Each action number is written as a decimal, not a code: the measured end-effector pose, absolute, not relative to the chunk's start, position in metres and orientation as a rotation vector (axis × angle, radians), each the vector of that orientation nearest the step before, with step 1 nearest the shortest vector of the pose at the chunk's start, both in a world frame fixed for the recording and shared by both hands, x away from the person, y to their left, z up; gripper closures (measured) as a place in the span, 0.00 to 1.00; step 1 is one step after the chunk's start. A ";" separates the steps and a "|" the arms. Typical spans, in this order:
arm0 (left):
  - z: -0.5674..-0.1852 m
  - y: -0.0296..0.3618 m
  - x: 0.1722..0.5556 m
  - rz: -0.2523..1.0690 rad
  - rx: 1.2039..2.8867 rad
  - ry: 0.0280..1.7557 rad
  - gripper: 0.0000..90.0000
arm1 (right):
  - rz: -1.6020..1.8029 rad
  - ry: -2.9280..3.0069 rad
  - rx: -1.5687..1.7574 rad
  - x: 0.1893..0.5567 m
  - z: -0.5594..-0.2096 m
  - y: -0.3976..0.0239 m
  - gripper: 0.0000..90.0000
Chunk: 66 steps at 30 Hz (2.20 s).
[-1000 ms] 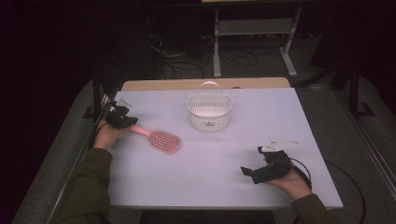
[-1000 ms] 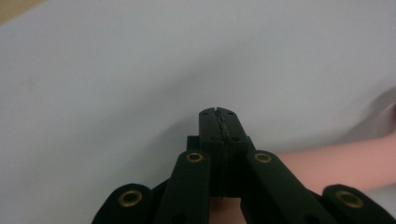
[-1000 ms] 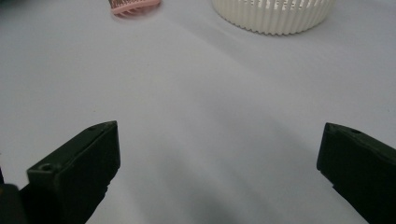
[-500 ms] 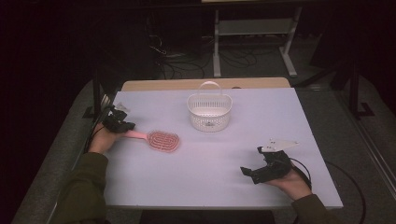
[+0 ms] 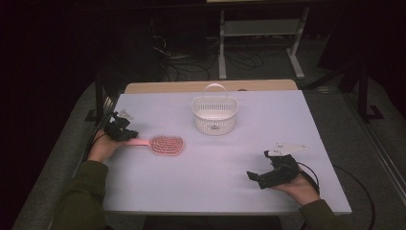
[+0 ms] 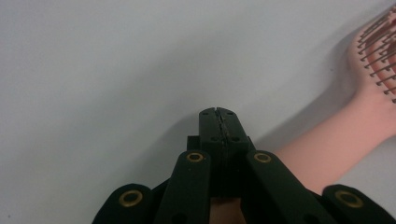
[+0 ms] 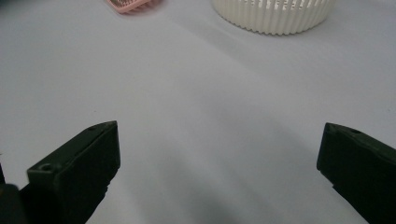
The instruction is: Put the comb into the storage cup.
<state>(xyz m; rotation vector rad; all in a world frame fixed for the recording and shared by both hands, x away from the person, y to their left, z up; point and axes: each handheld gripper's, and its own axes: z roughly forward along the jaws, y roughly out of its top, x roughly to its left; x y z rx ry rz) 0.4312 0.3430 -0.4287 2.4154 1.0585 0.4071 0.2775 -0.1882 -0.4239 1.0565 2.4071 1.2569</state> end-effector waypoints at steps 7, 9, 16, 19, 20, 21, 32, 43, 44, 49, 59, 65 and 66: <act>-0.426 0.343 0.424 0.378 2.429 1.050 1.00 | 1.257 2.407 1.059 0.278 -0.424 -0.188 0.00; -0.428 0.343 0.420 0.363 2.420 1.051 1.00 | 1.256 2.410 1.058 0.278 -0.424 -0.188 0.00; -0.426 0.343 0.411 0.338 2.409 1.038 1.00 | 1.259 2.406 1.062 0.278 -0.424 -0.189 0.00; -0.426 0.343 0.407 0.327 2.404 1.034 1.00 | 1.256 2.411 1.057 0.278 -0.424 -0.189 0.00; -0.426 0.343 0.406 0.325 2.400 1.035 1.00 | 1.254 2.415 1.058 0.278 -0.424 -0.188 0.00; -0.426 0.343 0.405 0.324 2.404 1.030 1.00 | 1.254 2.415 1.058 0.278 -0.424 -0.188 0.00; -0.427 0.344 0.391 0.292 2.407 1.017 1.00 | 1.254 2.412 1.058 0.277 -0.424 -0.189 0.00; -0.425 0.345 0.371 0.248 2.386 1.007 1.00 | 1.254 2.411 1.062 0.275 -0.424 -0.190 0.00; -0.425 0.346 0.369 0.246 2.382 1.007 1.00 | 1.253 2.412 1.061 0.275 -0.424 -0.190 0.00; -0.424 0.348 0.359 0.233 2.374 1.007 1.00 | 1.251 2.416 1.051 0.274 -0.424 -0.190 0.00; -0.425 0.351 0.337 0.190 2.351 0.993 1.00 | 1.245 2.418 1.047 0.272 -0.424 -0.189 0.00; -0.426 0.350 0.327 0.182 2.334 0.999 1.00 | 1.241 2.425 1.039 0.273 -0.425 -0.188 0.00; -0.426 0.350 0.325 0.180 2.333 1.000 1.00 | 1.240 2.426 1.037 0.273 -0.425 -0.188 0.00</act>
